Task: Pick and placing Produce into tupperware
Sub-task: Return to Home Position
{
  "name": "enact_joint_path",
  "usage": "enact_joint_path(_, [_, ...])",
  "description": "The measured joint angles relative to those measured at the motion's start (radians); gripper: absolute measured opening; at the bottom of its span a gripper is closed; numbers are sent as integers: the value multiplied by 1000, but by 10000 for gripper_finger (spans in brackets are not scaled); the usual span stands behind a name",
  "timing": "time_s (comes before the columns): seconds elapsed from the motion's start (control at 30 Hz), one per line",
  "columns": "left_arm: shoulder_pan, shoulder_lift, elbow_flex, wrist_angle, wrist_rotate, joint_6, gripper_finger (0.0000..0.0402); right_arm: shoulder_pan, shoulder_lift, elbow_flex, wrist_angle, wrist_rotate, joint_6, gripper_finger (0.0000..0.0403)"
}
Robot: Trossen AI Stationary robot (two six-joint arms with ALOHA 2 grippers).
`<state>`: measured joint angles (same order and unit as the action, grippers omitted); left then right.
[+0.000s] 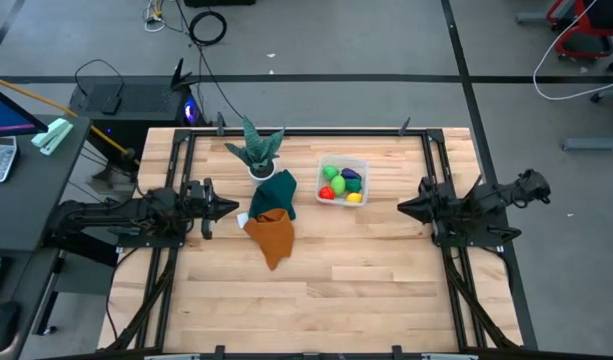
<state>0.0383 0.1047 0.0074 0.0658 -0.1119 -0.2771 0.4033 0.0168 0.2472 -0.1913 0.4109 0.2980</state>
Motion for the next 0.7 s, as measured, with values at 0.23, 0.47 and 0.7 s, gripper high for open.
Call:
enact_joint_path(0.23, [0, 0, 0, 0, 0, 0, 21, -125, -17, -16, 1, -156, -34, 0])
enact_joint_path(0.47, [0, 0, 0, -2, 0, 0, 29, -258, -17, -68, 18, -294, -11, 0])
enact_joint_path(0.7, [0, 0, 0, -2, 0, 0, 34, -368, -17, -118, 131, -386, -10, 0])
